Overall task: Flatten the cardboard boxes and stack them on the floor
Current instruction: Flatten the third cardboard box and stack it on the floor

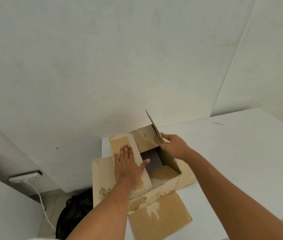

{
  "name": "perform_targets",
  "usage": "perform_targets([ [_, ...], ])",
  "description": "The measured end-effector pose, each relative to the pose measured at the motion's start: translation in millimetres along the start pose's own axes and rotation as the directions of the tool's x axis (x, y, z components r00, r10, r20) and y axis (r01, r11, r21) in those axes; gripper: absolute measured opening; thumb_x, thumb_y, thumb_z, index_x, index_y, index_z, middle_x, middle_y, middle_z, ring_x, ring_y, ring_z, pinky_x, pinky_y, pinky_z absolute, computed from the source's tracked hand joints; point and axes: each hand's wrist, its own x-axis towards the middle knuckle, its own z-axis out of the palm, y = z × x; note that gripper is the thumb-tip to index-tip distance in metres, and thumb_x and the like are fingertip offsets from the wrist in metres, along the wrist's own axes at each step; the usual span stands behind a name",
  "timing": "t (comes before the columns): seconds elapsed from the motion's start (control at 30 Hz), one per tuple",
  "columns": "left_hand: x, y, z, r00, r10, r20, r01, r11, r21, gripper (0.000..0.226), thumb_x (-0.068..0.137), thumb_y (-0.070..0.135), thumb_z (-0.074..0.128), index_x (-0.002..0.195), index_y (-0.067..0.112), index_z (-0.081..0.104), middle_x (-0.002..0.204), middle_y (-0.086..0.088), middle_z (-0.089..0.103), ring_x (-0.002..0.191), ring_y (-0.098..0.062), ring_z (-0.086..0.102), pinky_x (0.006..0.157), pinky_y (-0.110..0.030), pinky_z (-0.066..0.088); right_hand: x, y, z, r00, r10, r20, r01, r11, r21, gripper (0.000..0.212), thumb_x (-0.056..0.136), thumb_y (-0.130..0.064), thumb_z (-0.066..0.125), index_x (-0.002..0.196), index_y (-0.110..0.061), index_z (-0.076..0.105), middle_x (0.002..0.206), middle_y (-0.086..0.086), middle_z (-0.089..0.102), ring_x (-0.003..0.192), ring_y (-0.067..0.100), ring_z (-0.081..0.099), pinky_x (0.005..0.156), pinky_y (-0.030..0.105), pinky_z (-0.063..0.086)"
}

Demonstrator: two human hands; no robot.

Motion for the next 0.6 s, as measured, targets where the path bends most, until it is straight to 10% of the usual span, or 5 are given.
perform_targets([
  [0.27,1,2,2,1.0,-0.004,-0.022,0.004,1.0,0.013,0.118,0.079,0.09,0.022,0.16,0.011,-0.009,0.169,-0.007,-0.01,0.155,-0.021,-0.014,0.124,-0.048,-0.01,-7,8,-22,0.925,0.07,-0.375,-0.237,0.876,-0.421,0.04,0.095,-0.022,0.053,0.135,-0.017,0.047,0.104,0.001,0.061,0.089,0.023,0.061,0.072,0.034,0.048],
  [0.37,3,3,1,1.0,-0.006,-0.008,0.006,1.0,0.007,0.112,0.082,0.082,0.03,0.16,0.012,-0.009,0.169,-0.005,-0.01,0.154,-0.02,-0.016,0.124,-0.047,-0.01,-14,26,9,0.883,-0.072,-0.463,-0.272,0.726,-0.632,0.059,0.093,-0.017,0.05,0.15,-0.01,0.038,0.125,0.011,0.058,0.109,0.03,0.057,0.08,0.037,0.045],
  [0.47,4,2,0,1.0,-0.012,-0.023,0.012,1.0,-0.017,0.112,0.08,0.08,0.033,0.161,0.013,-0.005,0.169,-0.004,-0.007,0.155,-0.019,-0.014,0.125,-0.046,-0.01,-15,46,28,0.875,-0.158,-0.457,-0.251,0.659,-0.709,0.086,0.093,-0.046,0.058,0.161,-0.005,0.025,0.163,0.034,0.02,0.153,0.049,0.016,0.124,0.055,0.014],
  [0.6,4,2,-3,1.0,-0.004,-0.03,0.003,0.999,-0.051,0.111,0.078,0.079,0.033,0.161,0.014,-0.001,0.169,-0.003,-0.004,0.155,-0.017,-0.011,0.125,-0.045,-0.007,-10,63,55,0.976,0.005,-0.219,-0.147,0.758,-0.636,0.106,0.095,-0.075,0.037,0.163,-0.011,-0.013,0.167,0.02,-0.025,0.155,0.037,-0.024,0.126,0.049,-0.013],
])
